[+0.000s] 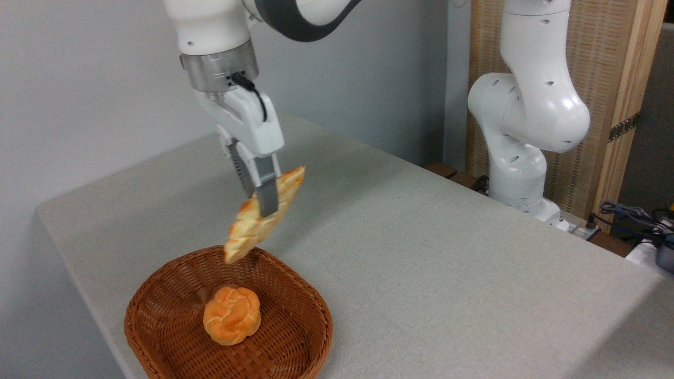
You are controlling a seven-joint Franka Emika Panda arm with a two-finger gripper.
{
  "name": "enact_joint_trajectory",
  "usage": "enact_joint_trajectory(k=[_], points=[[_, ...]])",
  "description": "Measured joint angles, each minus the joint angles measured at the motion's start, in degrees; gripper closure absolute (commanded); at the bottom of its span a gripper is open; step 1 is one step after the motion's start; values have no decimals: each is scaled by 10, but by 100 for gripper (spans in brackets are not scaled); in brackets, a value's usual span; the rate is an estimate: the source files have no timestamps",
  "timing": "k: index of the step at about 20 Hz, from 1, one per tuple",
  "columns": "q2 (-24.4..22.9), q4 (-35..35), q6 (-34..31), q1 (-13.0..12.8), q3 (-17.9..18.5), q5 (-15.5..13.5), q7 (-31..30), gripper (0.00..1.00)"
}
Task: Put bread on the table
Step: 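Carry the bread roll beside the basket and set it on the table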
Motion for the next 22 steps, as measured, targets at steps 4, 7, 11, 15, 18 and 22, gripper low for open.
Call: enact_joint_trajectory(k=[4,7,11,15,18,22], points=[[-21,-40,-58,-2,-2,-12,0,34],[-22,-71,-69,-6,-4,-14,0,6],[-12,-86,-67,-17,-7,-14,1,0],[5,-86,-65,-33,-8,-14,1,0],[9,-86,-53,-38,-8,-14,1,0],[5,-60,-17,-38,-7,-14,1,0]])
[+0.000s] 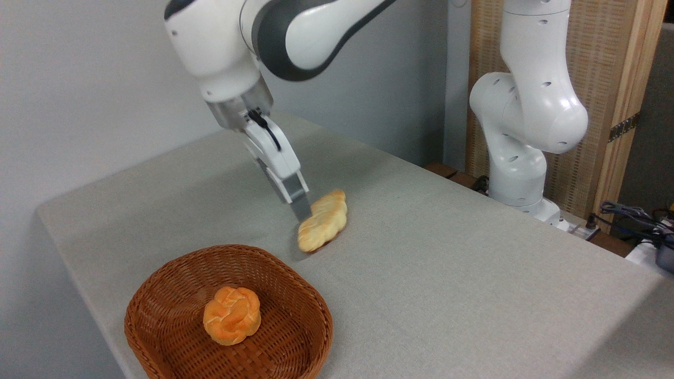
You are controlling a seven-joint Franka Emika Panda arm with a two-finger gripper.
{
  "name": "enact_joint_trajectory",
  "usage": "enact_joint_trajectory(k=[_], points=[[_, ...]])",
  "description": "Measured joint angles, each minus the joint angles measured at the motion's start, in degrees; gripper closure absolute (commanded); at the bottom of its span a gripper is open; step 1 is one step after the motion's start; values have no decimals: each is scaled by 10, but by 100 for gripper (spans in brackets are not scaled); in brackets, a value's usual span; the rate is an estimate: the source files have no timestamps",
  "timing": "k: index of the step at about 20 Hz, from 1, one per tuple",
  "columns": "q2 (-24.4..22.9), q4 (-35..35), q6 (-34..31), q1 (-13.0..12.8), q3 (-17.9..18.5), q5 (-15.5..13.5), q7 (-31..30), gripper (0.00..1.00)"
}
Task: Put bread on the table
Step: 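Carry the bread roll beside the basket and set it on the table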
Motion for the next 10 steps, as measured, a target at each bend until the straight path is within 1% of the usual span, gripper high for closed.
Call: enact_joint_trajectory(k=[4,6,9,10], points=[[-7,51,58,1,6,0,0,0],[-9,63,64,4,12,0,-4,0],[-9,64,68,7,30,0,-43,0],[-9,64,68,8,39,0,-48,0]])
